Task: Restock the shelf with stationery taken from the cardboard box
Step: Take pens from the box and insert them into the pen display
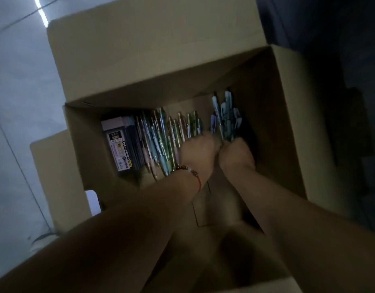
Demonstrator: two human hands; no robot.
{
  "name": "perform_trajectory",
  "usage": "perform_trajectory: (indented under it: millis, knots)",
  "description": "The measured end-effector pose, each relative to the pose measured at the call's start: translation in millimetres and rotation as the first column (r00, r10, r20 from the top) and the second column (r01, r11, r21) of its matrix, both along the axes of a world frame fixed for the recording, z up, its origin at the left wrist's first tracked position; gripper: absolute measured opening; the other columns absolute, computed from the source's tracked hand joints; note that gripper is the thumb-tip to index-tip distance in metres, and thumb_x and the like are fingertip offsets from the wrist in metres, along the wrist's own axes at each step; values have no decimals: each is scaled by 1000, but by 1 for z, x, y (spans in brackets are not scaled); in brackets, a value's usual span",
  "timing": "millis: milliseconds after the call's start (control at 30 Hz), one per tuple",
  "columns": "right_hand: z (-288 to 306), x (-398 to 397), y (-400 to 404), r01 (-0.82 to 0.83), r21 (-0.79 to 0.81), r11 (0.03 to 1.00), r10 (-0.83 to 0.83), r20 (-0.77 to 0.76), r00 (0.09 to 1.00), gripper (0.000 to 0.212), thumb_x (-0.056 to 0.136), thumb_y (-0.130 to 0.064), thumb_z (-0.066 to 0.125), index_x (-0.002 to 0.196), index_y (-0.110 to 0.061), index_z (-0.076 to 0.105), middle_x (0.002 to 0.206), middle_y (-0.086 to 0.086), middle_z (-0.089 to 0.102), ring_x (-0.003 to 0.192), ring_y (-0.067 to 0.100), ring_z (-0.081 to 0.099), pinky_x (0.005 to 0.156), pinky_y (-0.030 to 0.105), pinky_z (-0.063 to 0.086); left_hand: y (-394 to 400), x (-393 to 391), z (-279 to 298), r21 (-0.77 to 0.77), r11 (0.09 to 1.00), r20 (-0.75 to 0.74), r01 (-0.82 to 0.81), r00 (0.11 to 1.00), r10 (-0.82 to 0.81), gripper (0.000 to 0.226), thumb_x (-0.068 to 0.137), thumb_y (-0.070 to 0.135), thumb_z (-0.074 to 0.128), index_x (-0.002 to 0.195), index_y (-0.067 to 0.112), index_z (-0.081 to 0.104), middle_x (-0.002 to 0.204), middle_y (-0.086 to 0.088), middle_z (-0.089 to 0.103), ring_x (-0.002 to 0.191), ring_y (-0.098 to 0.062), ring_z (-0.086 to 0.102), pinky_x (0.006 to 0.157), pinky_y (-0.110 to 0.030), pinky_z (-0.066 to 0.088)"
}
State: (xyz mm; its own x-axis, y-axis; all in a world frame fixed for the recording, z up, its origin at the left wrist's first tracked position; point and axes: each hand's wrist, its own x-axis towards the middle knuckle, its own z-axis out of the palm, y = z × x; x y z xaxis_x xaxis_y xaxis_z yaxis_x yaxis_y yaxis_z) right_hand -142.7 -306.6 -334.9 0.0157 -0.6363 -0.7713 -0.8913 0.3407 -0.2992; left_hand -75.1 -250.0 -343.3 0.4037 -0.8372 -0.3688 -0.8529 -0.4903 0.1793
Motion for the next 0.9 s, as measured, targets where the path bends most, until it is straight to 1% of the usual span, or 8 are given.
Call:
perform_trajectory:
  millis: [133,200,333,400,500,633,767,900]
  knots:
    - [-8,-8,-5,-71,-33,997,72,29,997,41,99,-30,51,135,-11,50,129,12,57,117,29,55,95,34,46,4,4,3,1,984,-128,-177,976,175,26,79,24,76,63,12,59,57,-4,59,48,-22,57,49,-19,30]
    - [-9,-14,-4,-166,-125,978,171,31,985,48,97,-32,54,141,-13,46,137,10,53,127,28,50,105,35,41,5,7,14,121,935,-324,-333,877,354,31,93,36,54,71,14,56,65,-4,57,60,-25,56,52,-26,32]
    - [-5,-11,-1,-194,-105,975,203,92,975,39,97,-24,53,135,-14,52,134,10,58,127,29,52,107,36,39,9,17,33,416,694,-652,-588,339,678,33,98,32,40,70,16,49,63,-7,53,59,-24,54,62,-35,47]
    - [-2,-4,4,-215,-66,974,219,62,974,27,98,-20,53,123,-11,56,124,13,63,116,31,58,97,36,45,13,18,35,487,608,-668,-627,181,722,24,100,26,36,89,11,52,72,-12,56,60,-24,56,62,-35,50]
    - [1,0,9,-262,-58,963,264,33,964,22,98,-19,50,117,-8,56,116,15,64,108,32,61,90,39,49,15,22,32,445,601,-683,-664,183,708,24,101,21,32,99,7,52,73,-12,52,65,-23,52,63,-35,46]
    - [9,-2,12,-119,-57,991,126,130,983,19,98,-19,48,113,-12,57,108,8,65,96,27,60,79,34,45,17,32,28,420,565,-679,-710,167,715,20,99,29,38,95,14,50,80,-10,47,75,-22,48,70,-34,41]
    - [9,16,0,90,-108,990,-65,214,975,23,100,-20,42,115,-12,58,101,9,64,89,28,61,74,37,46,18,44,27,446,544,-702,-711,99,705,48,103,48,33,125,10,51,66,-1,46,59,-15,49,58,-26,45]
    - [-13,46,-16,86,-89,992,-72,156,985,36,94,-39,57,104,-5,66,99,14,68,89,30,64,70,28,41,27,46,23,470,542,-736,-697,30,677,34,105,38,36,112,11,55,65,0,45,54,-12,46,51,-23,44]
